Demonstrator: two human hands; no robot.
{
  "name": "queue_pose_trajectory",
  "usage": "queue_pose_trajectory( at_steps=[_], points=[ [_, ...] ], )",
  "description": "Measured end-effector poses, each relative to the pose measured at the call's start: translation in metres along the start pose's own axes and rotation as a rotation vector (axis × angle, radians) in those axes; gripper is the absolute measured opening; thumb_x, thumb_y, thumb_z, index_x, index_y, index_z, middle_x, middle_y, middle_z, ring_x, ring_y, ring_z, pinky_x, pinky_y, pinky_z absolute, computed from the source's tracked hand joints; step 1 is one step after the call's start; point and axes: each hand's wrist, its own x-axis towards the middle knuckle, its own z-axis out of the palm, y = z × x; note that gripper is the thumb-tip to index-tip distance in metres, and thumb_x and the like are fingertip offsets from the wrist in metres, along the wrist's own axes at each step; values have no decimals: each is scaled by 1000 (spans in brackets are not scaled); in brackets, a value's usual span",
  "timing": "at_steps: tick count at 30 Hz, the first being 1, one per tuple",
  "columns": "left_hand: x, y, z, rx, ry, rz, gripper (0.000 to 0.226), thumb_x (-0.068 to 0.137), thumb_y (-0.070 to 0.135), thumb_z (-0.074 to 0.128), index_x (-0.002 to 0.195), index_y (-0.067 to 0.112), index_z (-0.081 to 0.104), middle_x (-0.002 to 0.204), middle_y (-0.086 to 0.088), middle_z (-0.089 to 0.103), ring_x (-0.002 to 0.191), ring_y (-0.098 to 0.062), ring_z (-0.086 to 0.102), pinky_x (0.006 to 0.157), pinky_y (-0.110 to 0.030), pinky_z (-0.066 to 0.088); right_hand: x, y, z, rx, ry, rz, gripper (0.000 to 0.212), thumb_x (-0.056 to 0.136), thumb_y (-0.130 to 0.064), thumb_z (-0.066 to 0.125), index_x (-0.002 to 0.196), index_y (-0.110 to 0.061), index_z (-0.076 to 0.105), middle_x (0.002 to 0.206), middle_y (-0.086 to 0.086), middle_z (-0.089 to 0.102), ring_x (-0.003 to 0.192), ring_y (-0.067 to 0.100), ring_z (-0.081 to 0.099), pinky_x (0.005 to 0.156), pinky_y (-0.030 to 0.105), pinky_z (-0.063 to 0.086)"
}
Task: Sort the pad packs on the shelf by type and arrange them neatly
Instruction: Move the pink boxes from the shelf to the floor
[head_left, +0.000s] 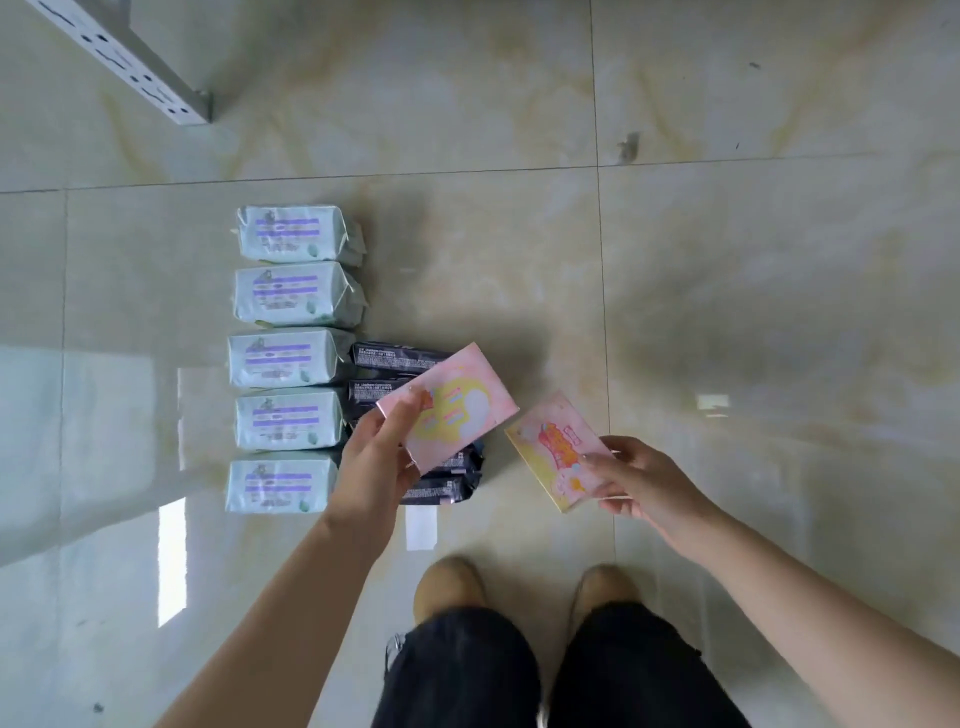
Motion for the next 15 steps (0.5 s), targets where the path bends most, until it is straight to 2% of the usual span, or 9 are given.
queue_pose_trajectory(
  at_steps=[2,4,7,9,11,13,15],
  points=[
    [14,-6,3,19,-39,31,42,77,41,59,112,19,61,106,-2,69,98,-19,66,84,-31,53,16,6,-2,-60,-4,-23,50,62,-29,76,107,-19,57,103,10,58,79,19,62,67,24,49],
    [27,-11,6,34,-70,60,43,77,42,58,113,19,62,106,-2,69,97,-17,66,88,-34,52,31,13,-4,-100,-25,-30,42,70,-22,78,106,-20,56,106,11,57,82,21,61,68,25,49],
    [46,-14,9,29,-121,101,35,76,42,56,104,22,65,101,2,70,92,-11,67,86,-31,52,51,21,-7,-191,-80,-51,31,80,-18,69,109,-20,56,104,6,60,78,16,61,69,26,46],
    [59,-17,10,44,-149,124,36,75,43,57,104,22,64,103,3,70,93,-11,67,88,-31,52,64,26,-8,-249,-112,-78,44,72,-24,75,112,-20,56,102,2,60,78,12,60,70,25,46],
    [73,-19,11,53,-149,133,24,85,37,56,101,22,64,99,4,71,90,-11,68,86,-32,53,76,34,-7,-326,-124,-146,63,57,-34,76,115,-21,54,103,0,60,85,13,60,69,21,47],
    [86,-20,12,75,-172,154,17,90,32,54,96,21,65,93,5,72,85,-10,69,80,-31,54,87,44,-6,-439,-79,-302,71,54,-34,80,118,-21,52,105,-6,61,89,13,60,69,10,45],
    [96,-23,14,116,-231,176,18,90,34,55,97,21,66,99,2,72,90,-13,68,84,-33,54,97,55,-5,-604,21,-504,78,56,-37,79,125,-23,48,107,-13,56,87,8,57,72,6,42]
  ],
)
